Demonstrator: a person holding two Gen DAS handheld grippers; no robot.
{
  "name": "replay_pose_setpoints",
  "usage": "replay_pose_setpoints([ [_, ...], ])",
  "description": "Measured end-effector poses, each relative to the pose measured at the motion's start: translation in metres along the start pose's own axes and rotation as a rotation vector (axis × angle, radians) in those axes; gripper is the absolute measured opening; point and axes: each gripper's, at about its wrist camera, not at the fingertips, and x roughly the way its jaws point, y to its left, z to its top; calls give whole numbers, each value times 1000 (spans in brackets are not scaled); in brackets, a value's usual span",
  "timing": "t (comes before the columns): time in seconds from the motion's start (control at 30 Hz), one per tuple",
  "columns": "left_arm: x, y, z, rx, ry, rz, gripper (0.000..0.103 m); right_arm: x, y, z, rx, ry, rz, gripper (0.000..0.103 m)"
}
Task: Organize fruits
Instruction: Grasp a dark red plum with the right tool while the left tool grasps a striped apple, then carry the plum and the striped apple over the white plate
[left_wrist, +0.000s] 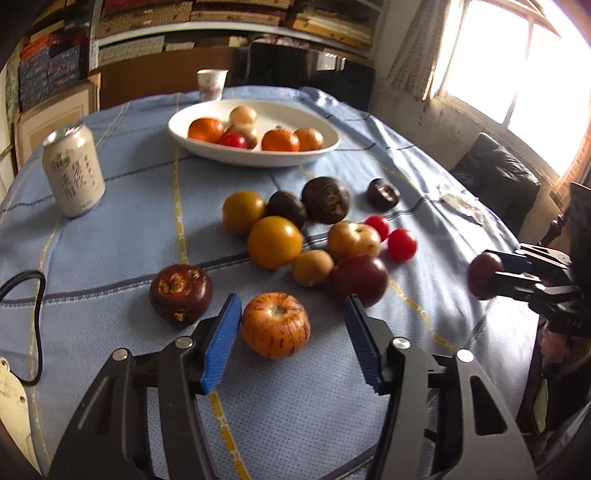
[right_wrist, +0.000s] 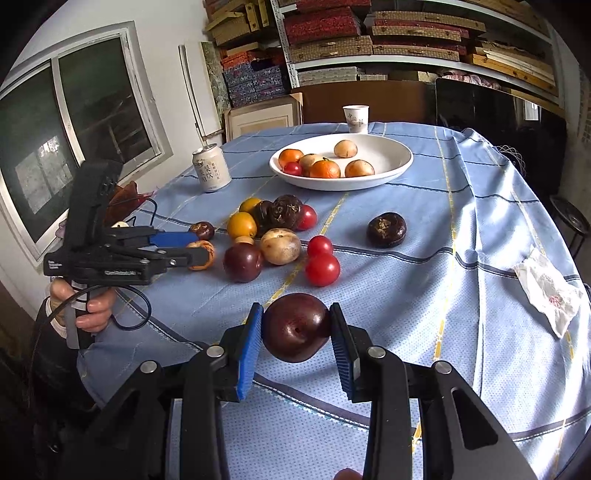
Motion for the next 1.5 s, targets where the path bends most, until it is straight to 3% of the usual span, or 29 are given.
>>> replay_pose_setpoints([
  [0.37,15,11,-1,-49,68,-11,39,1,3,1,1,-5,7,37],
  [0.6,12,8,1,-36,70,-3,38,4,1,6,7,-5,17,36],
  [0.73,-4,3,10,-3,21,36,38,7,-5,13,22,-18,24,37],
  [0.83,-14,5,23,-21,3,2,38,11,-9,20,38,-24,57,37],
  [1.07,-16,3,100,-30,-54,30,38,43,-49,84,212,-82,176,37],
  [1.17,12,13,152,-65,-22,7,38,74,-71,126,269,-83,162,37],
  [1.3,63,28,200,-97,28,73,38,117,-92,166,312,-85,145,37],
  [1.5,124,49,229,-130,120,142,38,172,-114,188,336,-31,104,37],
])
